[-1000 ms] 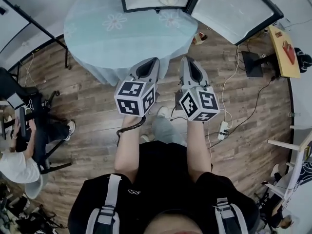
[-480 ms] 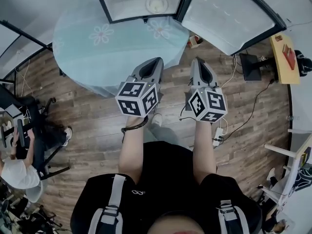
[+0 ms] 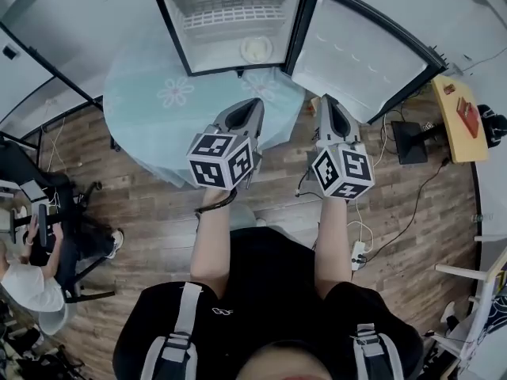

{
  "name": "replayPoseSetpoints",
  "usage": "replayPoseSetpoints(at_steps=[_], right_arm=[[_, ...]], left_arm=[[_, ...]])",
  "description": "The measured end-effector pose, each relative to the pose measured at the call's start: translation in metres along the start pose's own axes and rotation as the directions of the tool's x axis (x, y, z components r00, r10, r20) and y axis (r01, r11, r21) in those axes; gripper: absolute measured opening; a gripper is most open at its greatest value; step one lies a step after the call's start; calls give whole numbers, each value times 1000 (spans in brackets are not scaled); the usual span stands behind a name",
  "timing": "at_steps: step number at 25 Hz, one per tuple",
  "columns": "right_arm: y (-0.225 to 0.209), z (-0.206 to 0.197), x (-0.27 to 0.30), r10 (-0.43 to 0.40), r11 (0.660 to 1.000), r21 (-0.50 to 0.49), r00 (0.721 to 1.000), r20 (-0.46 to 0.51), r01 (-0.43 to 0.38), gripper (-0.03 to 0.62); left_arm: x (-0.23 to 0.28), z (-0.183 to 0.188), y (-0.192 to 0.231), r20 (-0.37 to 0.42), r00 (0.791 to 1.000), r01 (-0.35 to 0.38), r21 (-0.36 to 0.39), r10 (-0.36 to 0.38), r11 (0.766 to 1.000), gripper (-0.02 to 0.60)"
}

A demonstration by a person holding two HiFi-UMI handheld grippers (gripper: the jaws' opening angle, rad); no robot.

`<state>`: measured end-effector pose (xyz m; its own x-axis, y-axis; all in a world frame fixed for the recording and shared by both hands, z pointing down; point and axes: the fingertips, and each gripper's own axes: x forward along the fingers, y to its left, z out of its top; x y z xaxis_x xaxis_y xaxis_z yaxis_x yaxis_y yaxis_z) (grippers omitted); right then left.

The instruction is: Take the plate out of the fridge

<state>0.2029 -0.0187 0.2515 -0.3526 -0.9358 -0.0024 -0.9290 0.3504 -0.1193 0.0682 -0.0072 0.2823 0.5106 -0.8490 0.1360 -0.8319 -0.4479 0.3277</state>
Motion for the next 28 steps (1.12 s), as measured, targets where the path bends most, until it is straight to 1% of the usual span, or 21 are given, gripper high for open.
replayPoseSetpoints(at_steps=[5,8,11,13,15,17,19,21,24,28], right_arm=[[0,-25,15,26,999,40,999,-46,-24,3],[3,-44,33,48,998,46,995,-82,-44,3],[-2,-53,51,48,998,42,994,-102,-44,3],[-6,-55,61,44,998,41,993,-112,-40,3],[-10,-59,74,40,998,44,991,-126,-35,3],[-16,-68,87,27,999,47,989,-146,-21,4],[-26,-80,103,7,999,46,985,-174,1,3],[-34,-89,119,5,999,38,979,-205,3,3],[-35,-95,149,34,999,26,972,-234,-28,4],[-19,-109,185,82,996,37,961,-263,-75,3]], left_arm=[[8,-16,9,-49,998,-30,1,31,1000,12],[19,-29,29,-75,996,-58,-22,57,998,12],[36,-34,48,-91,993,-76,-43,72,996,12],[50,-34,54,-98,993,-67,-60,61,996,12],[67,-35,57,-114,993,-39,-79,29,996,12],[84,-40,62,-140,990,-12,-84,0,996,12],[101,-48,71,-167,986,-4,-87,-10,996,12],[115,-55,85,-181,984,-22,-114,1,993,12],[135,-57,114,-187,982,-68,-159,37,985,12],[151,-48,147,-190,980,-96,-175,62,980,12]])
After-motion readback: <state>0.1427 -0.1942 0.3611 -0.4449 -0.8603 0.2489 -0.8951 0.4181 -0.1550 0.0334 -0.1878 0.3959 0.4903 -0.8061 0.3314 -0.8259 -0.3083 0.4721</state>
